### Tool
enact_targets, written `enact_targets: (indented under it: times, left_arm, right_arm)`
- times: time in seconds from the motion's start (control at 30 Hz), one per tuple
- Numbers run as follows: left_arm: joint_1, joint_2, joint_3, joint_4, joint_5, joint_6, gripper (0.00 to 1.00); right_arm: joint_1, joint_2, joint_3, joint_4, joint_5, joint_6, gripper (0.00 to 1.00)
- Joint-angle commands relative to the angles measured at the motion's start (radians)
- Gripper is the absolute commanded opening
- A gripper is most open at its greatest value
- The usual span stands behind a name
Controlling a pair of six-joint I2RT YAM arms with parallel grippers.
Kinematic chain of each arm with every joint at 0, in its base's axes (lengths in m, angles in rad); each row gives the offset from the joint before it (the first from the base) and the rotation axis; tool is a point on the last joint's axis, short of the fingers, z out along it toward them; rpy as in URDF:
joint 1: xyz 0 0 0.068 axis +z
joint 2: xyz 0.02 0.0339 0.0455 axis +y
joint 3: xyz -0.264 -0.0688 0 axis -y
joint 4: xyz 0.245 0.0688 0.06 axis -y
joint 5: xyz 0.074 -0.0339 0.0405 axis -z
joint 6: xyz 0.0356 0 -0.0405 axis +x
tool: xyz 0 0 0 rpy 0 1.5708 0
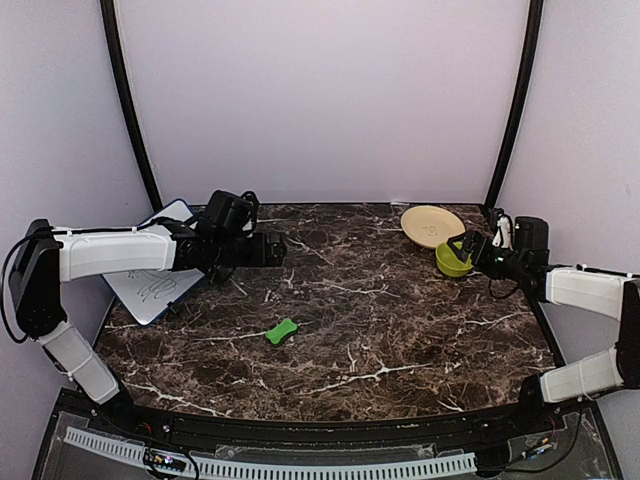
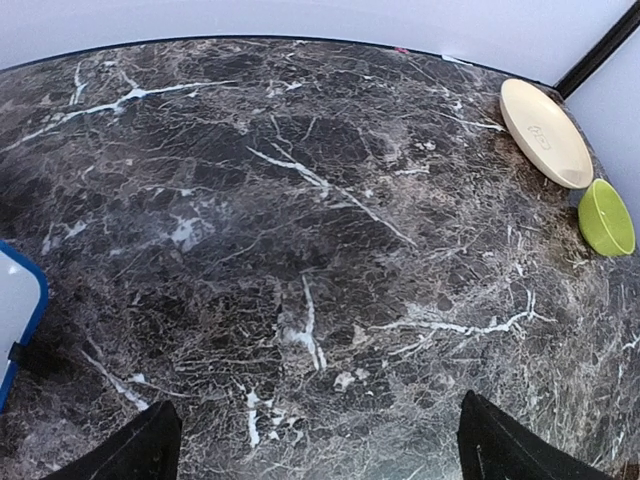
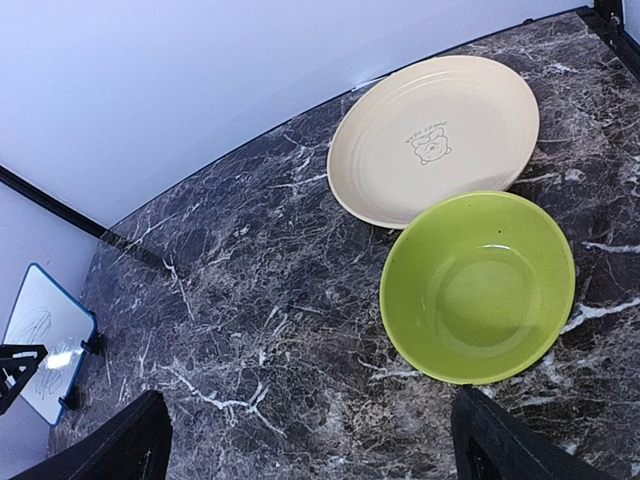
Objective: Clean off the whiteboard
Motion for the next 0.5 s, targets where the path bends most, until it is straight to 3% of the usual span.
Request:
enact_targets:
  times: [0.0, 0.17, 0.33, 0.47]
  left_arm:
    - [-0.006, 0.001, 0.063, -0.093, -0.115, -0.125, 0.99]
    - [-0.006, 0.038, 0.15, -0.271, -0.255, -0.29, 0.99]
    - [-0.006, 0.089, 0.239, -0.457, -0.309, -0.461, 0.99]
    - [-0.006, 0.174, 0.334, -0.648, -0.307, -0.627, 0.9]
  right_arm:
    - [0.006, 0.001, 0.004, 0.028, -0.018, -0.019, 0.99]
    - [0.005, -0.008, -0.007, 0.026, -0.016, -0.018, 0.98]
    - [0.005, -0.021, -0.015, 0.021, -0.019, -0.022, 0.98]
    - [0.006, -0.019, -0.036, 0.049, -0.024, -0.01, 0.99]
